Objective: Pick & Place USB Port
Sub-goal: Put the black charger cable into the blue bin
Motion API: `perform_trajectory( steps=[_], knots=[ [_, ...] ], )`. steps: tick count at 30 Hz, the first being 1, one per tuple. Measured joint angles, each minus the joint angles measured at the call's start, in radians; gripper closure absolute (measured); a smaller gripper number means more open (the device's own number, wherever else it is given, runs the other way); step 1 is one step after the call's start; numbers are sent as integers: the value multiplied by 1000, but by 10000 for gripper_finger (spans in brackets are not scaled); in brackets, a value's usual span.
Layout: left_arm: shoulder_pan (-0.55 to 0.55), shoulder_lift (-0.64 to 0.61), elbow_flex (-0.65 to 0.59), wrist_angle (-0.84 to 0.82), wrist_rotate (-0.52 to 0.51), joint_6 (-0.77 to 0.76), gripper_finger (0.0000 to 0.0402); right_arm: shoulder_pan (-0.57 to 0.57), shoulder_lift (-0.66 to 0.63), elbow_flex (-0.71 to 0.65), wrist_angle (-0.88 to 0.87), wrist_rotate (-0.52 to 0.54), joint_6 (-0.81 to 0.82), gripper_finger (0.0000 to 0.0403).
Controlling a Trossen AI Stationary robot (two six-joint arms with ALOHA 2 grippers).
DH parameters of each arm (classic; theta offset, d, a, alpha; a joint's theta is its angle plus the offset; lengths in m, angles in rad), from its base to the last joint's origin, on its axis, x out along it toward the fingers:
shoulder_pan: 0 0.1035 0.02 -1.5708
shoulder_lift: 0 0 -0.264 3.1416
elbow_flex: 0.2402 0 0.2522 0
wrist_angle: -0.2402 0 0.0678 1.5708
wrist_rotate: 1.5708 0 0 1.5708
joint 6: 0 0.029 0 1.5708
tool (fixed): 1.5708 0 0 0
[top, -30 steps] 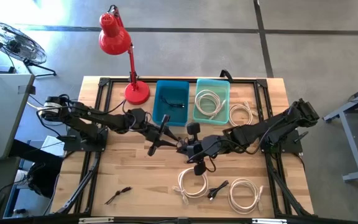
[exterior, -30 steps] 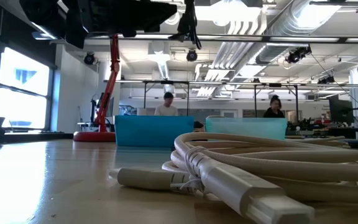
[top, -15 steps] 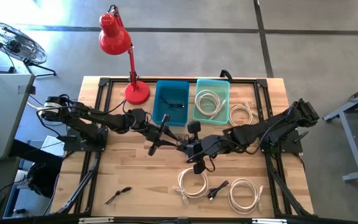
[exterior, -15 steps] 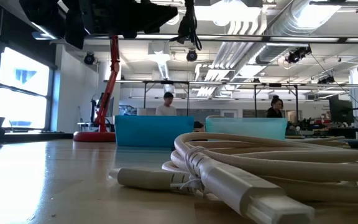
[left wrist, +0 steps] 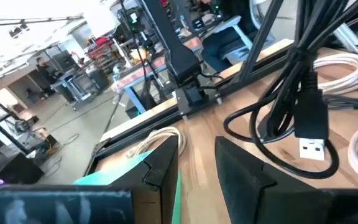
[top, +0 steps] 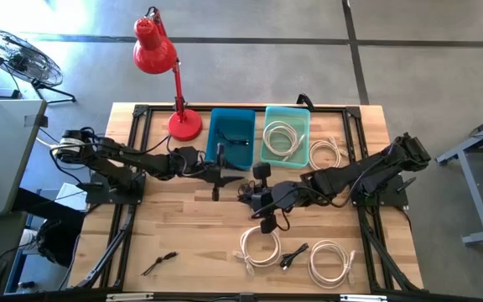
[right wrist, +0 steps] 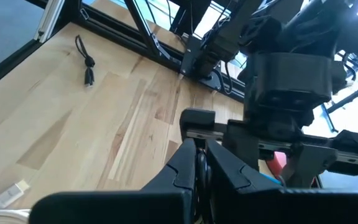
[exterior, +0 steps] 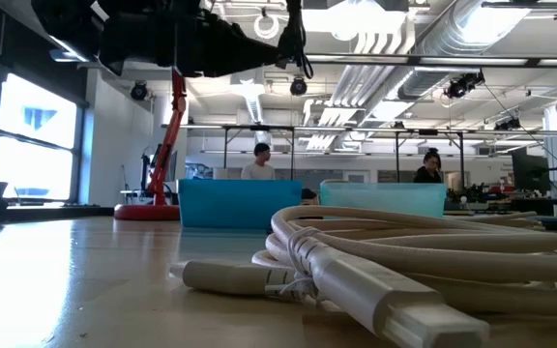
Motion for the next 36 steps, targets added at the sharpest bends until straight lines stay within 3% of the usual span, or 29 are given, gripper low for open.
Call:
perform_trajectory(
  steps=[12, 17, 23, 29, 36],
  knots=[
    [0, 0, 0, -7, 58, 23, 298, 0, 0, 0, -3, 0, 6, 393],
    [0, 0, 0, 0, 6, 114, 298, 0, 0, 0, -3, 0, 8, 393],
    [0, -1, 0, -25, -1, 26, 298, 1, 0, 0, -3, -1, 9, 393],
    [0, 0, 0, -64, 166, 97, 298, 3, 0, 0, -4, -7, 10, 393],
    [1, -1, 0, -7, 238, 47, 298, 15, 0, 0, -4, -4, 9, 393]
  ],
)
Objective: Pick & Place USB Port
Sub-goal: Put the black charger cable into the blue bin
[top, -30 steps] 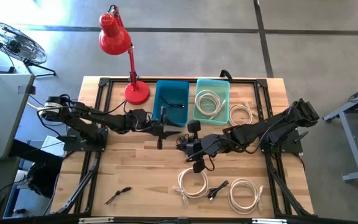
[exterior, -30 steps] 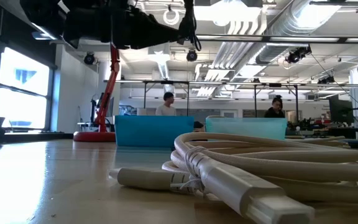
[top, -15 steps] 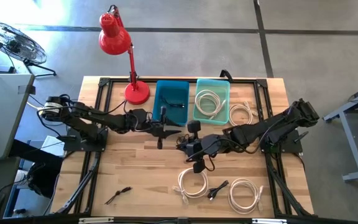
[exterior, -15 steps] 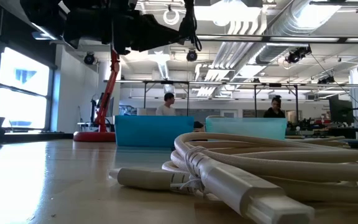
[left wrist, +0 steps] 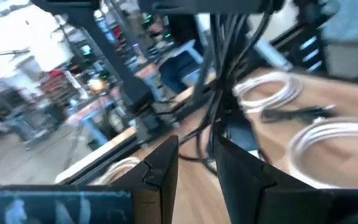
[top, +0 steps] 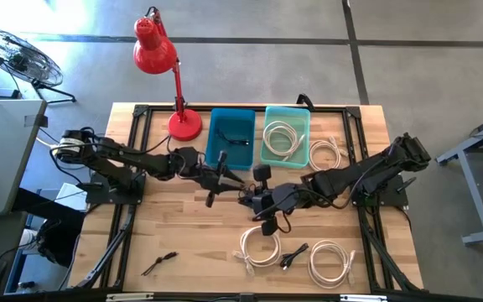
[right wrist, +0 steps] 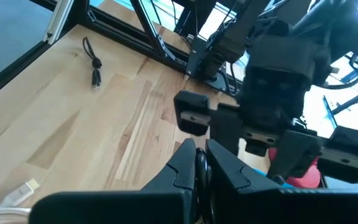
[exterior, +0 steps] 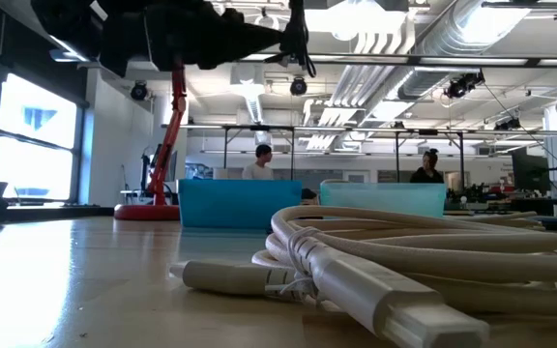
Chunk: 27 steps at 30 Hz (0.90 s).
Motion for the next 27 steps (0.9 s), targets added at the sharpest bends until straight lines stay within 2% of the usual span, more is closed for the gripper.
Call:
perform_trajectory(
  steps=[4, 9, 14, 23, 27],
  knots=[
    [12, 0, 0, -19, 113, 55, 298, 0, 0, 0, 0, 0, 0, 393],
    [12, 0, 0, -69, 69, 85, 298, 0, 0, 0, 0, 0, 0, 393],
    [-2, 0, 0, -9, 85, 120, 298, 1, 0, 0, -8, 0, 0, 393],
    [-2, 0, 0, -46, -102, 130, 298, 1, 0, 0, -17, -7, 1, 393],
    [-1, 1, 0, -46, -252, 40, 298, 1, 0, 0, -19, -7, 1, 393]
  ],
)
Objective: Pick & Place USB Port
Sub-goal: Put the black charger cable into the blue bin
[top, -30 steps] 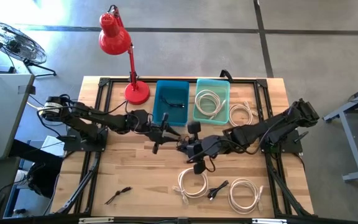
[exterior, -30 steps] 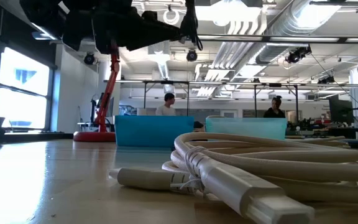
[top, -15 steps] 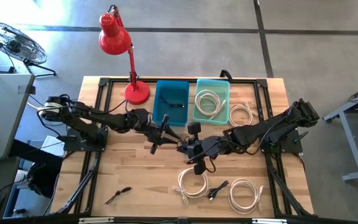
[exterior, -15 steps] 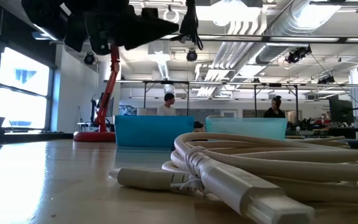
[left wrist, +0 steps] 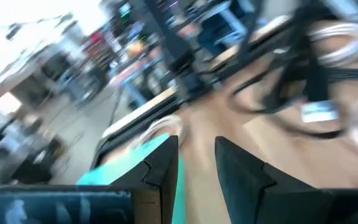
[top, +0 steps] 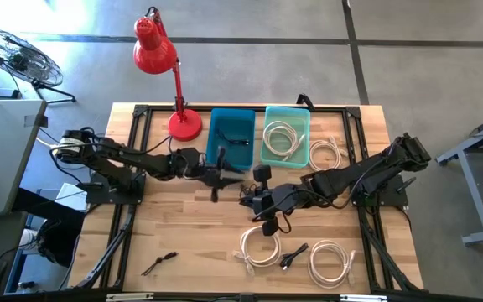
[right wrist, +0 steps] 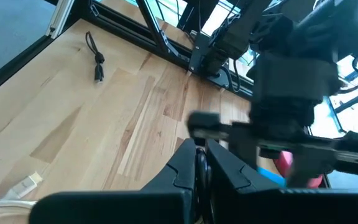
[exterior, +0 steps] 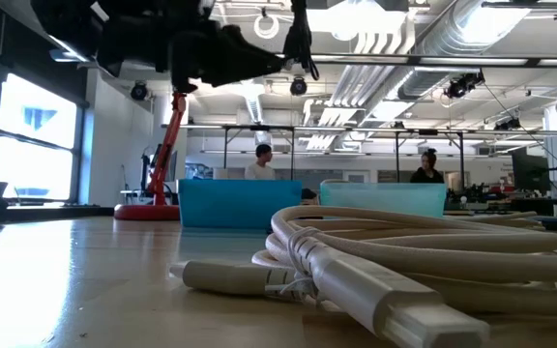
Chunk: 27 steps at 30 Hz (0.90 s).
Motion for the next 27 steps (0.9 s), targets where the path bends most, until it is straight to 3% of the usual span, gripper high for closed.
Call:
perform_trajectory(
  steps=[3, 8, 18, 27],
  knots=[
    [0, 0, 0, -5, -42, -16, 298, 0, 0, 0, -8, 0, 0, 393],
    [0, 0, 0, -80, -8, -86, 298, 0, 0, 0, -11, 0, 0, 393],
    [-1, 0, 0, -90, 41, 89, 298, 0, 0, 0, -11, -2, 1, 393],
    [0, 0, 0, -116, 16, 27, 292, 0, 0, 0, -12, -23, 5, 393]
  ],
)
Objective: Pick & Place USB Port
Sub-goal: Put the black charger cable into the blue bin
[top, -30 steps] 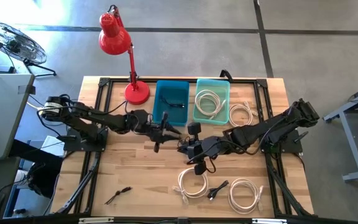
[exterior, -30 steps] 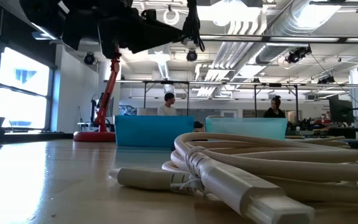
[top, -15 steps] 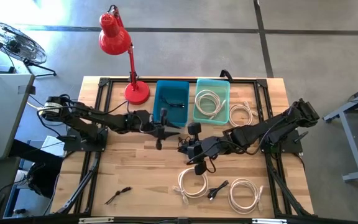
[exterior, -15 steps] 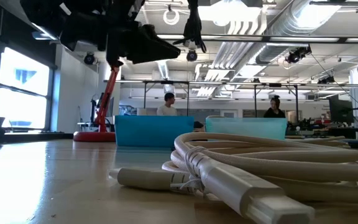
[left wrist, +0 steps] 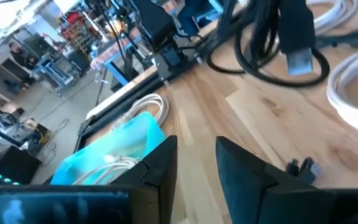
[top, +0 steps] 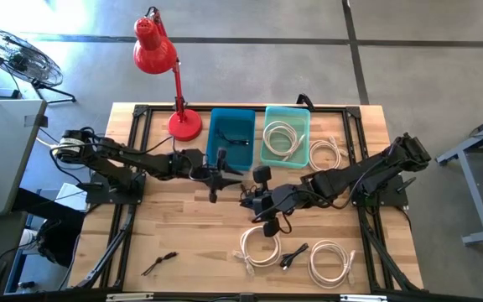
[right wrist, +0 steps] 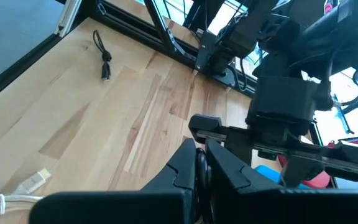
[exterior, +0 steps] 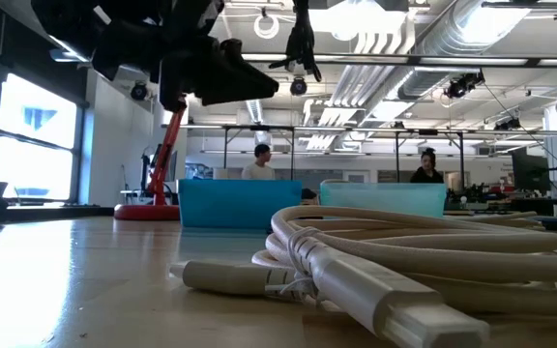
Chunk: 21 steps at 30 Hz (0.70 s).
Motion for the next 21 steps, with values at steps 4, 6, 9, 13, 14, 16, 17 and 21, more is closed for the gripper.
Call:
perform_trajectory(
  steps=[4, 6, 9, 13, 14, 16, 17, 21],
  knots=[
    [0, -4, 0, 15, 2, -46, 258, 0, 0, 0, 0, 1, -1, 393],
    [0, -4, 0, 14, -15, -71, 231, 0, 0, 0, -2, 0, -1, 393],
    [0, -4, 0, 12, -60, -125, 190, 0, 0, 0, -1, -2, -1, 393],
    [0, -4, 0, 29, 5, -186, 158, 0, 0, 0, 0, -3, -4, 393],
    [0, -4, 0, 49, 52, -211, 154, 0, 0, 0, 0, -2, -4, 393],
    [0, -5, 0, 77, 163, -232, 150, 0, 0, 0, -3, -2, -5, 393],
    [0, -5, 0, 80, 203, -245, 150, 0, 0, 0, -5, -2, -4, 393],
    [0, -5, 0, 120, 305, -333, 149, 0, 0, 0, -6, -1, -4, 393]
  ],
)
